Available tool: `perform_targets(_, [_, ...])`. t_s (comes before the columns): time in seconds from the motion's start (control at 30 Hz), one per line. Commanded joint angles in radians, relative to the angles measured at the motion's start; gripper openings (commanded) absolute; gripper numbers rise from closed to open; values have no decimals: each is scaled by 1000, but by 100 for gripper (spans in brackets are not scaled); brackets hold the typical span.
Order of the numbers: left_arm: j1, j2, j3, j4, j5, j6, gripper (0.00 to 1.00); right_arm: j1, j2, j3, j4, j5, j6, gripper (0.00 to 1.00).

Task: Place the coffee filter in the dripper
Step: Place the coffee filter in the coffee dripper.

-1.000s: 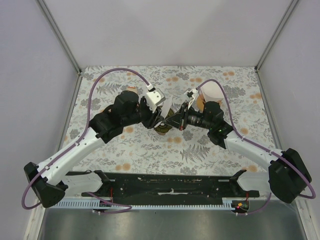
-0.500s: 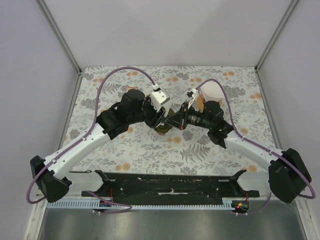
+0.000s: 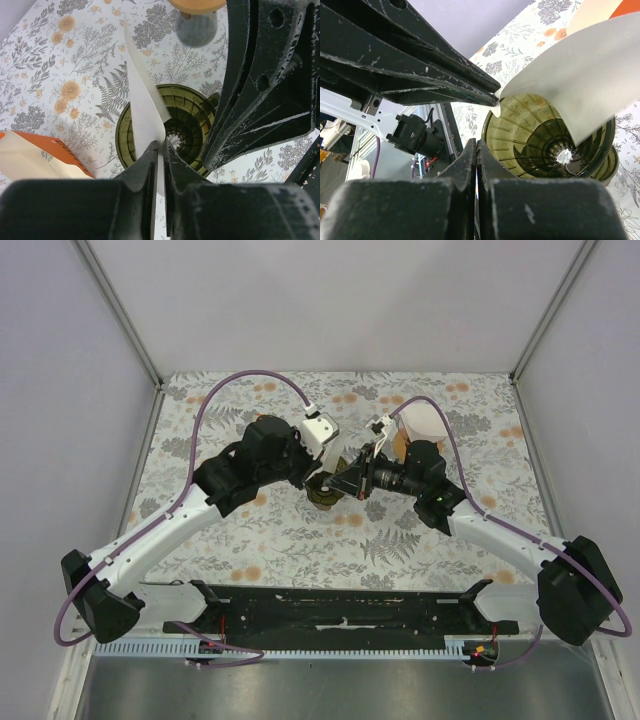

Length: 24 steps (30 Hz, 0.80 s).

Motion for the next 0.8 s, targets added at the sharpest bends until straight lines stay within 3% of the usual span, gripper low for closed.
perform_targets(0.0, [-4,-11,37,-5,-31,31,10,2,2,42,17,3,-16,0])
perform_targets(0.07, [-4,-11,36,-6,-26,25,2,2,-1,42,17,4,-16,0])
perform_targets(0.13, [-4,-11,36,-6,-6,17,2,2,-4,44,20,9,-16,2])
perform_targets(0.27, [-4,-16,37,-8,26,-9,2,4,-2,45,35,21,-28,34])
perform_targets(0.33, [-5,-17,42,-9,43,-27,2,2,16,60,35,20,-34,41])
perform_targets(0.5, [-2,-22,57,-22,77,-61,2,2,45,76,52,17,-43,40])
perform_targets(0.77, [4,-23,62,-32,130,-79,2,1,56,74,92,4,-82,30])
